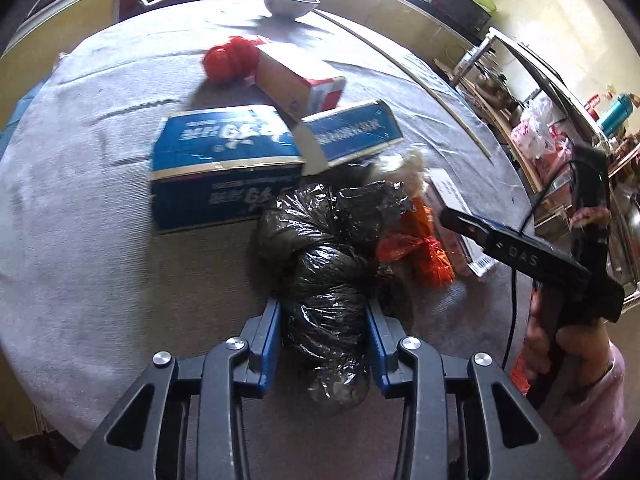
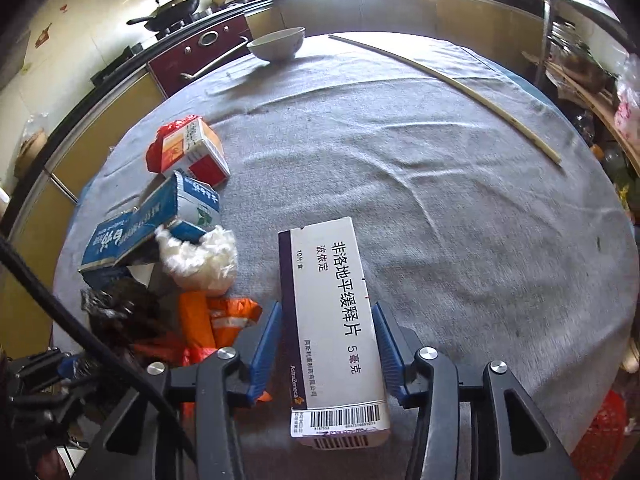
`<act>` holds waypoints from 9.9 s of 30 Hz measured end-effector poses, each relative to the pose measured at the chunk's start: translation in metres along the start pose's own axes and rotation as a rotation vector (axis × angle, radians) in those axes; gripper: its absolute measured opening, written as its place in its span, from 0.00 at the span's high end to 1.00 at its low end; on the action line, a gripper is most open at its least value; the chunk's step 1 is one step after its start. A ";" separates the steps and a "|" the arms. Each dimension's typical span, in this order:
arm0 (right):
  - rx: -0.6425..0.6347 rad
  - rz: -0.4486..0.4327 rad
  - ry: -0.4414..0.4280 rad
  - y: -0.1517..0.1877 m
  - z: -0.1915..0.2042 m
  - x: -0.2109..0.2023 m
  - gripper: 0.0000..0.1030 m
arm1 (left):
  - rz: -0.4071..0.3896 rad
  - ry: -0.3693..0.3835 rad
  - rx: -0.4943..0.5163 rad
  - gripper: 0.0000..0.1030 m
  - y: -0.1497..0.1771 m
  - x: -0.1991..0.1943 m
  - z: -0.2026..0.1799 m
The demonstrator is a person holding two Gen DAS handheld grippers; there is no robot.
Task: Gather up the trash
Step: 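Lift the black bag and medicine box and carry both toward the red basket, then open both tools over the red basket to drop the bag and box, then move both open tools back over the table toward the remaining items, then grasp the orange mesh bag with the right tool while the left tool grasps the blue toothpaste box, then lift the orange mesh bag and blue toothpaste box off the table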
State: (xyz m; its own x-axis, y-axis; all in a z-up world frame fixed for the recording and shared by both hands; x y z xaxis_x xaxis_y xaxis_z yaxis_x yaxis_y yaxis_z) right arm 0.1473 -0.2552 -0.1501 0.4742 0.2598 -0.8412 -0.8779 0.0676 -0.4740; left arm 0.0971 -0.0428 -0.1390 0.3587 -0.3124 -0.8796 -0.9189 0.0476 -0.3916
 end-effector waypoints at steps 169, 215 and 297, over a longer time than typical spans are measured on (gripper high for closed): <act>0.559 -0.337 -0.269 0.175 -0.149 -0.190 0.48 | -0.346 -0.268 0.514 0.38 0.043 -0.094 -0.192; 0.146 -0.107 -0.280 0.065 0.038 -0.099 0.48 | -0.264 -0.330 0.049 0.38 0.001 -0.068 0.041; 0.121 -0.156 -0.283 0.076 0.047 -0.102 0.66 | -0.334 -0.180 0.361 0.37 0.011 -0.089 -0.012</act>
State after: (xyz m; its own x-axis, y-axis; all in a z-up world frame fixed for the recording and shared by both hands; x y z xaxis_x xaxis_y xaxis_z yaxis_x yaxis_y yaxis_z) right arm 0.0292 -0.2317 -0.0884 0.5807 0.4934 -0.6476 -0.8061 0.2370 -0.5423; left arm 0.0529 -0.0259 -0.0623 0.6743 -0.1995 -0.7110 -0.6459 0.3074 -0.6988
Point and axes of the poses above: each gripper's, at about its wrist camera, not at the fingertips, and x roughly the way its jaws point, z to its left, y to its underside, the point moved 4 cm from there along x, roughly the way its jaws point, and after that the axes turned 5 degrees about -y, right-handed, at the moved point
